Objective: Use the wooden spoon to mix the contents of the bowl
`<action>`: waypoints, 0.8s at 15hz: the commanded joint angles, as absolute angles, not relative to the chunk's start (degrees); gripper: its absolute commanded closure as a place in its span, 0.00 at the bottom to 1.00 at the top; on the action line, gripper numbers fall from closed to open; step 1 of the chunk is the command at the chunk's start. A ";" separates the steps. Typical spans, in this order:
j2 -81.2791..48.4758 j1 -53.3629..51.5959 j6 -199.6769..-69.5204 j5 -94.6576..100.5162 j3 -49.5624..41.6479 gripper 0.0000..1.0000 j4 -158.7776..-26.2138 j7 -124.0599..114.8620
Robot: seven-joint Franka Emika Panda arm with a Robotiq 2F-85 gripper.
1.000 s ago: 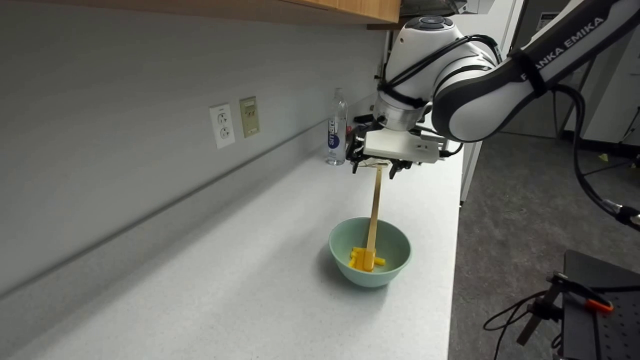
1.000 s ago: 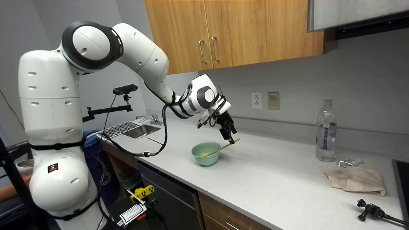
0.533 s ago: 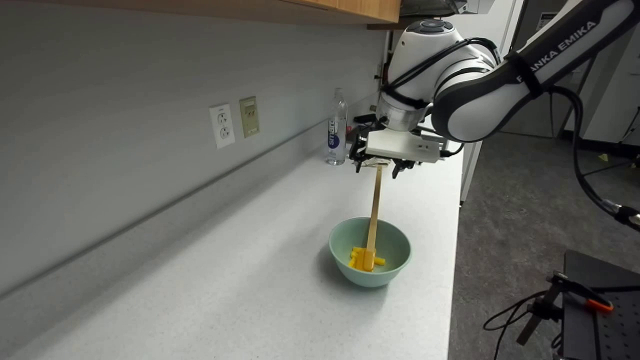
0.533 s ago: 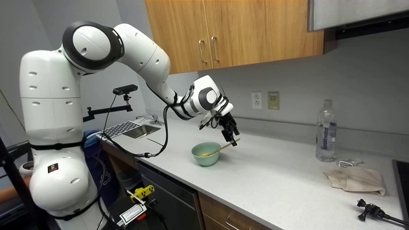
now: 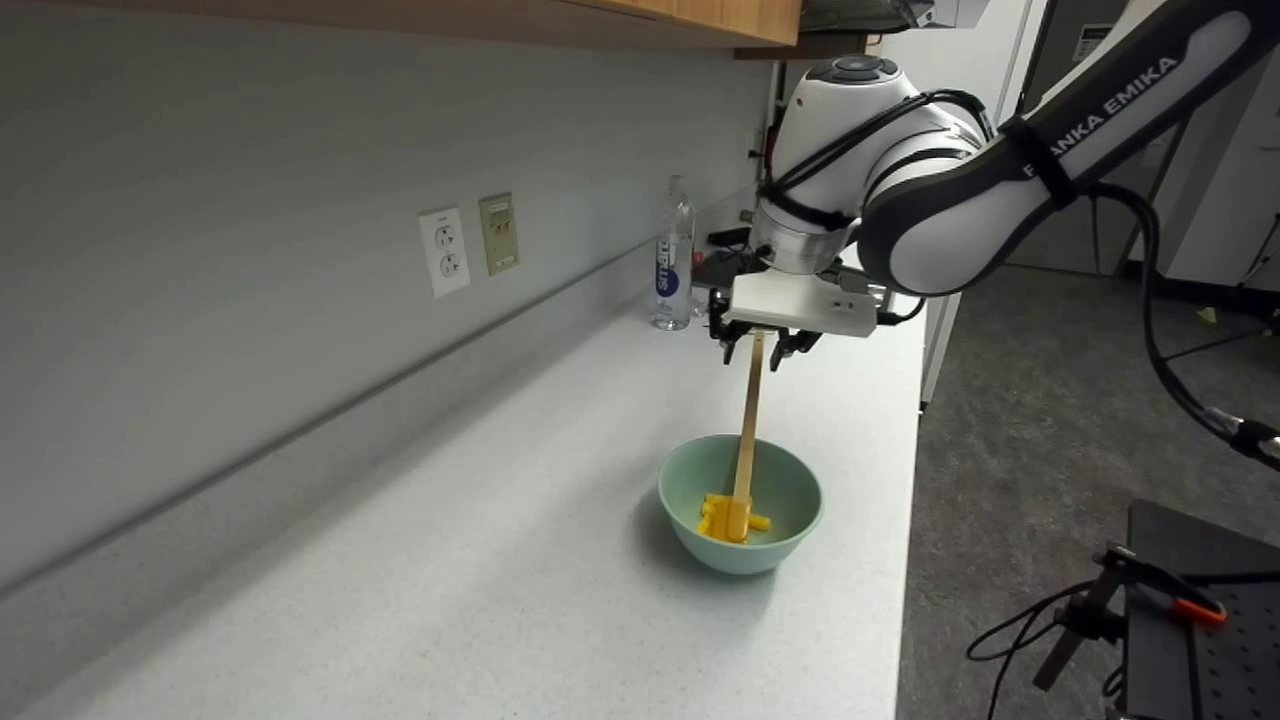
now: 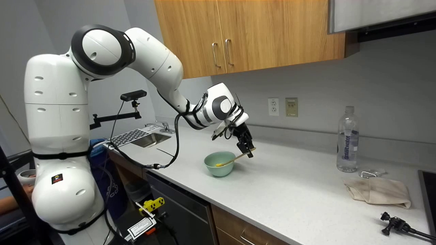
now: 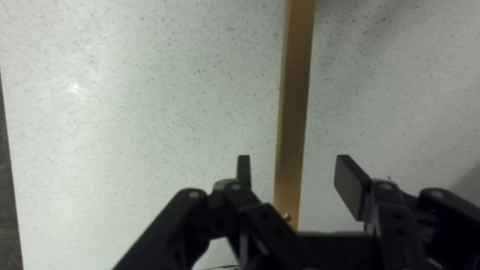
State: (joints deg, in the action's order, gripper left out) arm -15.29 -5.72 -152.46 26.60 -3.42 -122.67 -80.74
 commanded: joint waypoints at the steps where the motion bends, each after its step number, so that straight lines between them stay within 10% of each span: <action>1: -15.31 -8.08 -153.66 27.47 -5.43 0.69 -122.53 -82.29; 5: -14.61 -9.32 -152.42 29.52 -6.38 0.99 -122.35 -83.33; 12: -11.96 -10.44 -154.46 34.84 -8.18 0.96 -122.05 -86.84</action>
